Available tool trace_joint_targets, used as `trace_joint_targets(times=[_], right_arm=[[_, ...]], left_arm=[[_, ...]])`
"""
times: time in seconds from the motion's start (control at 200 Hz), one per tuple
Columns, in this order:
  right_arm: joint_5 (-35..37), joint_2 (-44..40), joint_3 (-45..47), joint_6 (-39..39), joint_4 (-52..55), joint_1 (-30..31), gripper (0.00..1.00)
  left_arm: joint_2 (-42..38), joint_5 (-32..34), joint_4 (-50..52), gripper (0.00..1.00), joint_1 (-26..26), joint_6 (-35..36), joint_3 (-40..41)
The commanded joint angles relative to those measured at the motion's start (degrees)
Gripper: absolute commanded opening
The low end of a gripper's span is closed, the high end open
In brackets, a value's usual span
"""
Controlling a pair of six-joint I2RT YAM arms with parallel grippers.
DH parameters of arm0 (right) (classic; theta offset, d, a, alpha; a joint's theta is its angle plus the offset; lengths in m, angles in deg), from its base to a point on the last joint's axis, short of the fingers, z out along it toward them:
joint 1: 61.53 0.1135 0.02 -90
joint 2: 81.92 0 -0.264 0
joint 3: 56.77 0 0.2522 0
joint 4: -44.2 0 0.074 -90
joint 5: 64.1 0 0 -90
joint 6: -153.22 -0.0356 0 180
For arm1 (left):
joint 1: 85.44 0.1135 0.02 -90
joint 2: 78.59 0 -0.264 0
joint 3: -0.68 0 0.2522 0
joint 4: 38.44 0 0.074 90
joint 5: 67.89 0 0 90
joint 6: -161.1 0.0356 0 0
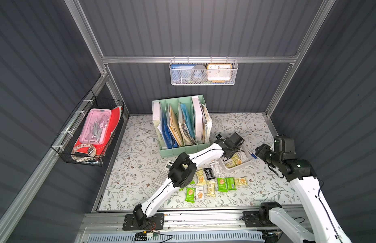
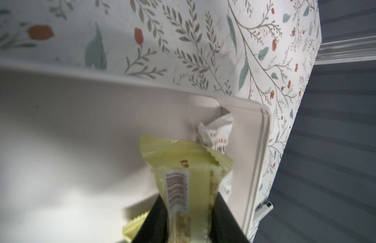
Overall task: Take the cookies out of the storage box
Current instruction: Pick up the cookie from the storage box, then place the cookie at the center of the board.
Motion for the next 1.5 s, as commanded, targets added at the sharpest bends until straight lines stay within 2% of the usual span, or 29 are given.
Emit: trace_joint_targets(times=[0.0, 0.21, 0.315, 0.595, 0.87, 1.021, 1.181, 1.326, 1.496], right_arm=[[-0.5, -1.1, 1.4, 0.2, 1.7, -0.3, 0.5], [-1.6, -2.1, 2.5, 0.1, 0.9, -0.3, 0.5], [-2.6, -1.8, 2.5, 0.1, 0.3, -0.3, 0.5], [-5.9, -1.4, 3.1, 0.9, -0.5, -0.3, 0.49], [-6.9, -0.7, 3.1, 1.4, 0.0, -0.3, 0.49], [-7.0, 0.1, 2.7, 1.1, -0.2, -0.3, 0.49], [-7.1, 0.6, 2.7, 0.9, -0.5, -0.3, 0.49], [-7.9, 0.9, 3.3, 0.6, -1.0, -0.3, 0.49], [-8.3, 1.1, 3.4, 0.5, -0.8, -0.3, 0.49]], left_arm=[[-6.7, 2.9, 3.9, 0.33, -0.4, -0.1, 2.9], [-16.5, 7.0, 9.4, 0.32, -0.5, 5.7, 9.9], [-22.0, 8.7, 13.8, 0.32, -0.5, 6.3, 13.8], [-39.7, 10.3, 22.5, 0.3, -0.5, 10.7, 33.8], [-56.5, 5.6, 24.5, 0.27, -0.5, 10.1, 56.5], [-65.1, -0.1, 24.8, 0.27, -1.6, 5.6, 66.9], [-72.8, -3.8, 27.0, 0.27, -5.2, -0.5, 75.5], [-76.3, -2.8, 26.2, 0.28, -5.5, -1.5, 80.7], [-71.3, -3.5, 24.1, 0.29, -5.5, -1.2, 84.3]])
